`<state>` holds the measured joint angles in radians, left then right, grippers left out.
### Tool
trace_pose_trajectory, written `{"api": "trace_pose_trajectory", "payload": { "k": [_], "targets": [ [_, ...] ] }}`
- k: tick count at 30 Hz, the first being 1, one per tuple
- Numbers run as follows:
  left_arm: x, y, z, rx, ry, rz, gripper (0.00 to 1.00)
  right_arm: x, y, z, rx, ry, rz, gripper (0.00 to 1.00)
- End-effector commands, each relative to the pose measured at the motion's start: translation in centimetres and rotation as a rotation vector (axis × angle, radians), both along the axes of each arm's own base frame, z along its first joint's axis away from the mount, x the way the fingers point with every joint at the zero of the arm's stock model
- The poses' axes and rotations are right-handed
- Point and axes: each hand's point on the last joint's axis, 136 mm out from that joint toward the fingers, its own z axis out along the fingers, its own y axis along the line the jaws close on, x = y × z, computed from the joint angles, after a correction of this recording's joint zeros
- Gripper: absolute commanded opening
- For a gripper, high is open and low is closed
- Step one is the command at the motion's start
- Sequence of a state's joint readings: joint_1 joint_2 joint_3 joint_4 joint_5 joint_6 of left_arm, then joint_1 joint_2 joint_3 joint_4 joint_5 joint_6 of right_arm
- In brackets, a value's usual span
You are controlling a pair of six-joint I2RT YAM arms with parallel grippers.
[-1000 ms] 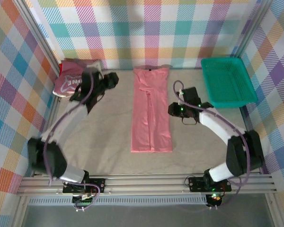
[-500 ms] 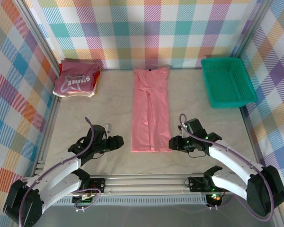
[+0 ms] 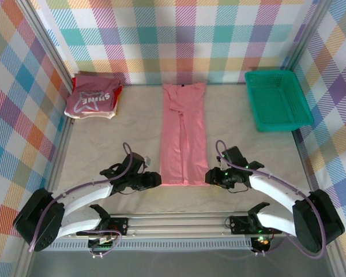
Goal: Fold and stack the t-shirts
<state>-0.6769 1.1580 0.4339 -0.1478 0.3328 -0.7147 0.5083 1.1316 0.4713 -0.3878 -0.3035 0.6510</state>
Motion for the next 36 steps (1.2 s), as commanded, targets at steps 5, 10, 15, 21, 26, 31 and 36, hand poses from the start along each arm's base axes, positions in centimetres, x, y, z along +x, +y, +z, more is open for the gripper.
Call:
{"api": "trace_pose_trajectory", "payload": {
  "k": [5, 10, 15, 21, 26, 31, 36],
  "targets": [
    [0.5, -2.7, 0.4, -0.009, -0.019, -0.059, 0.50, 0.4, 0.3, -0.9, 0.007, 0.004, -0.011, 0.44],
    [0.8, -2.8, -0.3, 0.003, -0.017, -0.053, 0.47, 0.5, 0.3, -1.0, 0.004, -0.008, -0.007, 0.44],
    [1.1, -3.4, -1.0, 0.013, -0.014, -0.064, 0.37, 0.2, 0.2, -1.2, 0.019, -0.008, -0.010, 0.44],
    [1.3, -4.3, -1.6, 0.017, 0.007, -0.087, 0.19, -0.4, 0.2, -1.7, 0.030, 0.005, -0.012, 0.43],
    [1.4, -4.0, -1.1, 0.043, 0.004, -0.081, 0.17, -0.8, -0.4, -1.4, 0.018, -0.003, -0.026, 0.43],
    [1.4, -2.7, -0.7, 0.079, -0.032, -0.061, 0.11, -0.9, -0.3, -1.4, 0.032, -0.003, -0.042, 0.43],
    [1.4, -2.7, -0.5, 0.073, -0.040, -0.054, 0.08, -0.7, 1.2, -1.6, 0.095, 0.047, -0.011, 0.44]
  ]
}}
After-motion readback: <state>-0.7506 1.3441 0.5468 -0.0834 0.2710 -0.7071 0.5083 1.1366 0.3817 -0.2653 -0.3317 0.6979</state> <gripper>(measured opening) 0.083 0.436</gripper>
